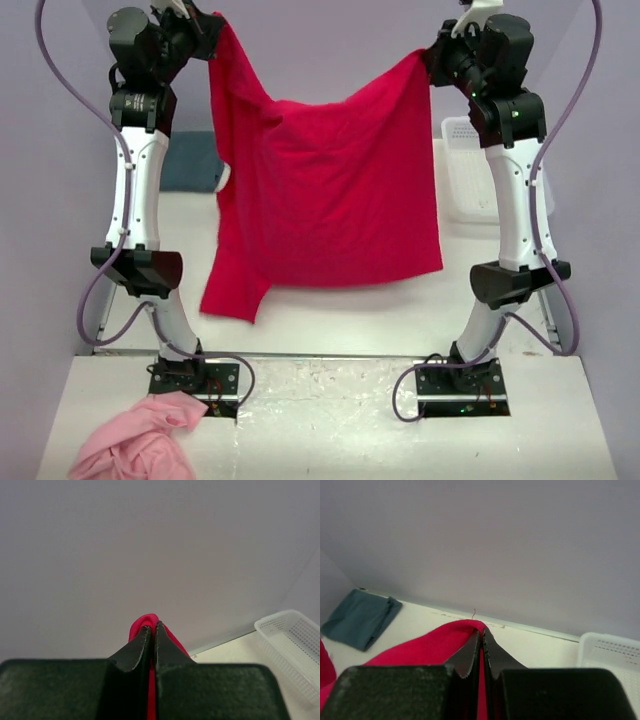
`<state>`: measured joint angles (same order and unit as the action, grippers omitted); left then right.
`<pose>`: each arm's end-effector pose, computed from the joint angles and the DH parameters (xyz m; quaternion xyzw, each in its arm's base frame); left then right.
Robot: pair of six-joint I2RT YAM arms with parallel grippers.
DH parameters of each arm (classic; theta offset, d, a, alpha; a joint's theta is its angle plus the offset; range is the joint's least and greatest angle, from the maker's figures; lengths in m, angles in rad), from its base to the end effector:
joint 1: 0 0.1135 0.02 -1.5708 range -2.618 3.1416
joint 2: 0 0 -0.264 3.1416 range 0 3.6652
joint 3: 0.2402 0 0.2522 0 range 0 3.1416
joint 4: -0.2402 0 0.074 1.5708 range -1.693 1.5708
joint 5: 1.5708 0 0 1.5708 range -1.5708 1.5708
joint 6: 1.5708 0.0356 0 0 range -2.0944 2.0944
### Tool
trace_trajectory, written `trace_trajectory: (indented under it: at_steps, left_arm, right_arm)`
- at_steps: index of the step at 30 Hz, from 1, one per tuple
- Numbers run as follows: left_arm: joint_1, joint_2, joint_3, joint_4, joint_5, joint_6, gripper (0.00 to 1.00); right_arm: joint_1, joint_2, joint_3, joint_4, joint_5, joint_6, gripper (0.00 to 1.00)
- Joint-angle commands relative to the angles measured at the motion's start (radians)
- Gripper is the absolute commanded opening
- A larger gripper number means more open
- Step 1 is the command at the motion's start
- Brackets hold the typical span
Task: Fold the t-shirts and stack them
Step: Flatten out the tshirt
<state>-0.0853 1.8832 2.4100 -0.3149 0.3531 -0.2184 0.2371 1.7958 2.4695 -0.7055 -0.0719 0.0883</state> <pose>0.3853 -0.0453 0.5623 0.0952 0.6263 -0.2249 0.7403 0.3322 0.0829 0.5671 -0.0783 0.7140 0.1381 0.6820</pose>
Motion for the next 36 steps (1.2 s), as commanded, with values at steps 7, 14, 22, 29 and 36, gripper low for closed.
trace_trajectory:
  at_steps: [7,14,22,29,36]
  left_arm:
    - [0.162,-0.056,0.135,0.339,0.162,-0.154,0.00]
    - [0.162,-0.193,-0.069,0.251,0.247,-0.147,0.00]
    - [-0.023,-0.572,-0.878,0.100,0.063,-0.076,0.00]
    - [-0.090,-0.900,-1.328,-0.100,-0.118,-0.237,0.00]
    - [-0.090,-1.044,-1.431,-0.391,-0.200,-0.249,0.00]
  right_arm:
    - [-0.130,-0.099,0.065,0.052,-0.009,-0.018,0.00]
    - [-0.147,-0.148,-0.087,-0.017,-0.002,0.025,0.00]
    - [-0.133,-0.366,-0.890,0.034,0.064,0.243,0.00]
    - [-0.087,-0.524,-1.299,0.034,0.158,0.393,0.00]
    - [-0.073,-0.752,-1.566,0.029,0.137,0.468,0.00]
